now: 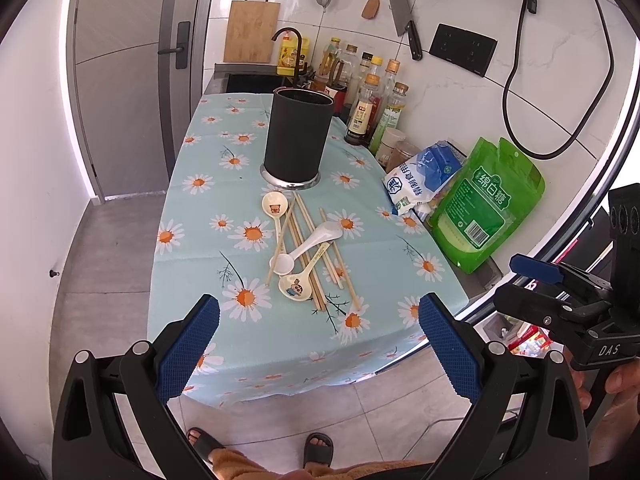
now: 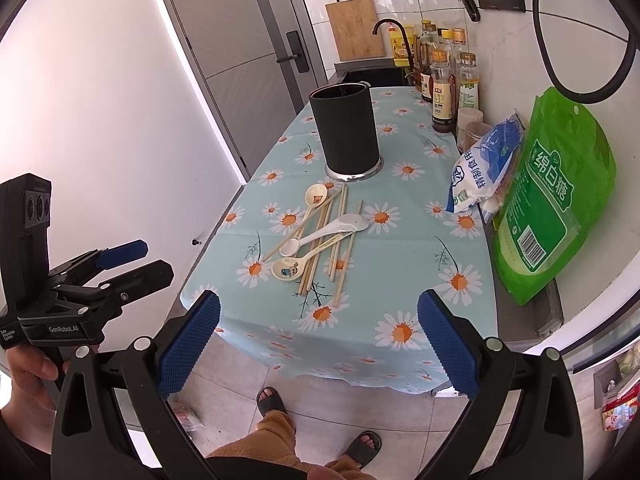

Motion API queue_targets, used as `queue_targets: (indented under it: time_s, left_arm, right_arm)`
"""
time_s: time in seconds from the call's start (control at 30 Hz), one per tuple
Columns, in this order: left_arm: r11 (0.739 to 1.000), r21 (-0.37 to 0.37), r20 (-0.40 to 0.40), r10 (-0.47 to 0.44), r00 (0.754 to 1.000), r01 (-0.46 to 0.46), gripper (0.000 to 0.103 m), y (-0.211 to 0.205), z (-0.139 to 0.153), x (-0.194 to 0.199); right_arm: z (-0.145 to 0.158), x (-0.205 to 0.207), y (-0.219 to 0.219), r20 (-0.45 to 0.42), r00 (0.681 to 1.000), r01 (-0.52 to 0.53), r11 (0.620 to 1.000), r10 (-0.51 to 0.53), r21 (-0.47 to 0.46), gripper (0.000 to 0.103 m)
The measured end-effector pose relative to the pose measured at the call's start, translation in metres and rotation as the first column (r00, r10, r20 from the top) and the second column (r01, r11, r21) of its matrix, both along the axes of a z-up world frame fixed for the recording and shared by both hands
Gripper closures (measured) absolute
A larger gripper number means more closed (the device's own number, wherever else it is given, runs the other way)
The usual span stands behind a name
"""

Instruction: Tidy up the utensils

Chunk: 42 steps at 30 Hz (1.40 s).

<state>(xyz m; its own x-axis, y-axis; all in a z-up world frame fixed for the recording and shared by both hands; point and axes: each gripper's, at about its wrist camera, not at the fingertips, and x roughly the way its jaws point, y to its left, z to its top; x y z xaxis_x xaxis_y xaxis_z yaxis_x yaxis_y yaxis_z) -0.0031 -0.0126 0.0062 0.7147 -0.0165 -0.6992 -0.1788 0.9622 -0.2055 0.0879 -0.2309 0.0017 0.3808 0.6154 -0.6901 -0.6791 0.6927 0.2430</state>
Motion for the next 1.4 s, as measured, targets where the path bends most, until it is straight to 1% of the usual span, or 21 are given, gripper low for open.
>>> queue_targets:
  time_s: [0.23, 0.8, 1.17, 1.4]
  left_arm:
    - [1.000, -0.001, 0.001, 0.006, 1.000, -0.006, 0.006, 0.000, -0.001, 0.002]
    - [1.000, 0.004, -0.002, 0.030, 1.000, -0.030, 0.006, -0.005, 0.002, -0.001]
    - [0.999, 0.005, -0.044, 0.033, 0.998, -0.033, 0.006, -0.007, 0.000, 0.004]
    - [0.999, -0.047, -0.080, -0.009, 0.997, 0.005, 0.006, 0.008, -0.007, 0.028]
  right_arm:
    - [0.000, 0.000, 0.003, 0.010, 1.000, -0.006, 1.000, 0.007, -0.004, 0.005]
    - [0.000, 0.001, 0.002, -0.002, 1.000, -0.025, 1.000, 0.025, 0.011, 0.005]
    - [-0.007, 0.011, -0.002, -0.062, 0.997, -0.037, 0.999, 0.038, 0.009, 0.005]
    - [-0.012, 0.026, 0.004, -0.112, 0.994, -0.015, 0.999, 0.019, 0.032, 0.005]
